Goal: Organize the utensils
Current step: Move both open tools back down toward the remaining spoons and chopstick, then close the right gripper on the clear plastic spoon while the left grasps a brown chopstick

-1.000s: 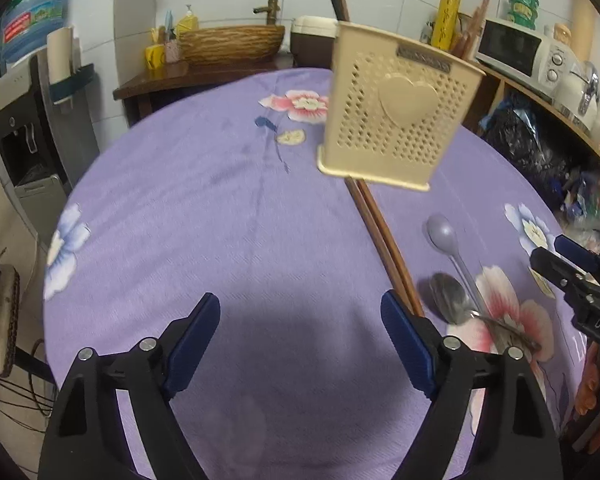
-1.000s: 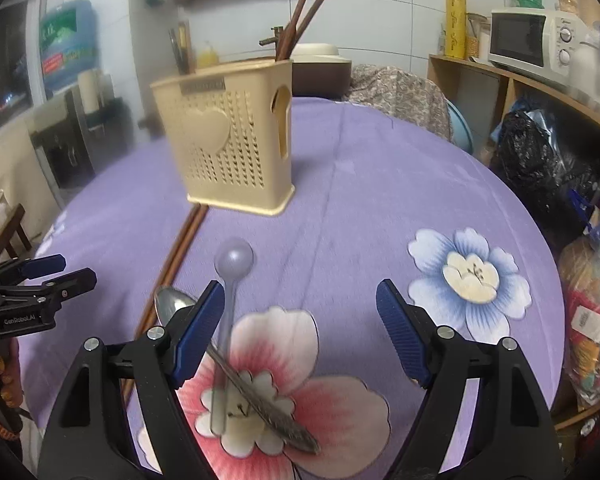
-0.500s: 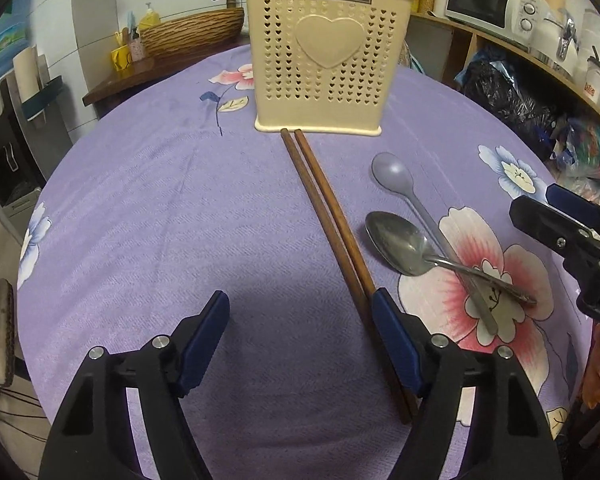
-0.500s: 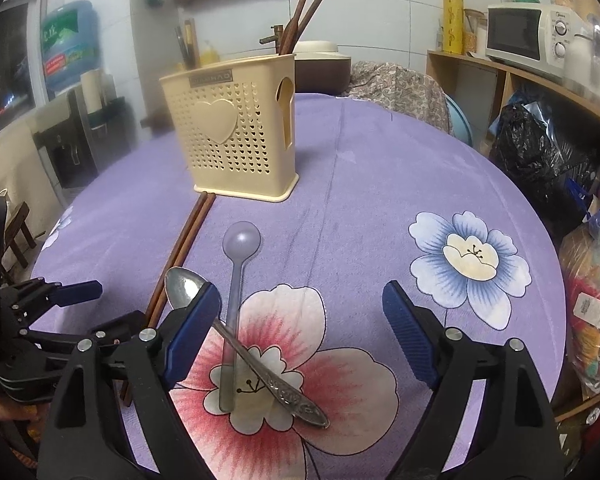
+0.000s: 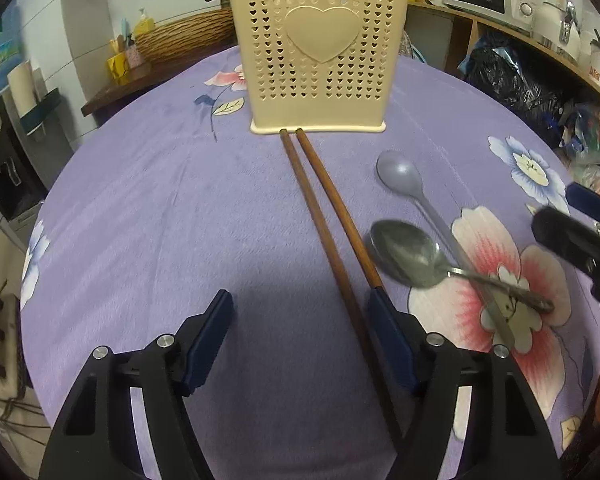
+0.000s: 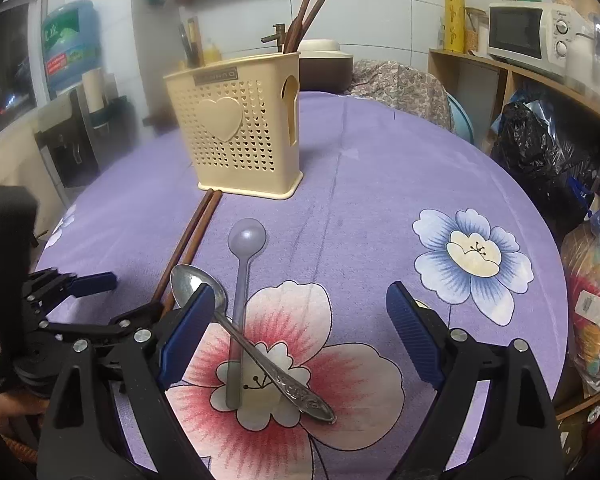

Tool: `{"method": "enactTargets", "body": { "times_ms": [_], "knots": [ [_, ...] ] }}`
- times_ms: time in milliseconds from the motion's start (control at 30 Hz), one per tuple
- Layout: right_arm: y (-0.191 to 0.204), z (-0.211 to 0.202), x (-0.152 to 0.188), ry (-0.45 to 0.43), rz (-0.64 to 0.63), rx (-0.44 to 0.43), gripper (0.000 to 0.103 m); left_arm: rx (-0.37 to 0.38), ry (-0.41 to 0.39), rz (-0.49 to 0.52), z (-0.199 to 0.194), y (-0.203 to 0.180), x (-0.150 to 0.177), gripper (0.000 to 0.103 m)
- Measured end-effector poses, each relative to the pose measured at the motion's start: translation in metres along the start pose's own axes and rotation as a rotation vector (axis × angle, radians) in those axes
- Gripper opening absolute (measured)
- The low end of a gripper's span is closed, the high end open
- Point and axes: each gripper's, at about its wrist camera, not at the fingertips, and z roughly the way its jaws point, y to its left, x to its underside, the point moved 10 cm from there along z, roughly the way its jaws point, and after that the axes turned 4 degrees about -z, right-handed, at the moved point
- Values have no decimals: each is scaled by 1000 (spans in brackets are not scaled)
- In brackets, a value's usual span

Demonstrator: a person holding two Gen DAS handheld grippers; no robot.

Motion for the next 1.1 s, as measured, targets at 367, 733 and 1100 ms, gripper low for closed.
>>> {"method": "enactTargets", "body": {
  "times_ms": [367,733,1100],
  "knots": [
    [-9,0,-1,8,17,10,87,-19,-7,-84,6,39,-17,8],
    [18,37,-13,92,-32,-73,87,-14,-4,-136,-8,59,0,8],
    [42,88,-25,200,-67,-88,68,-6,28,-73,8,62,-18,46]
  ]
}}
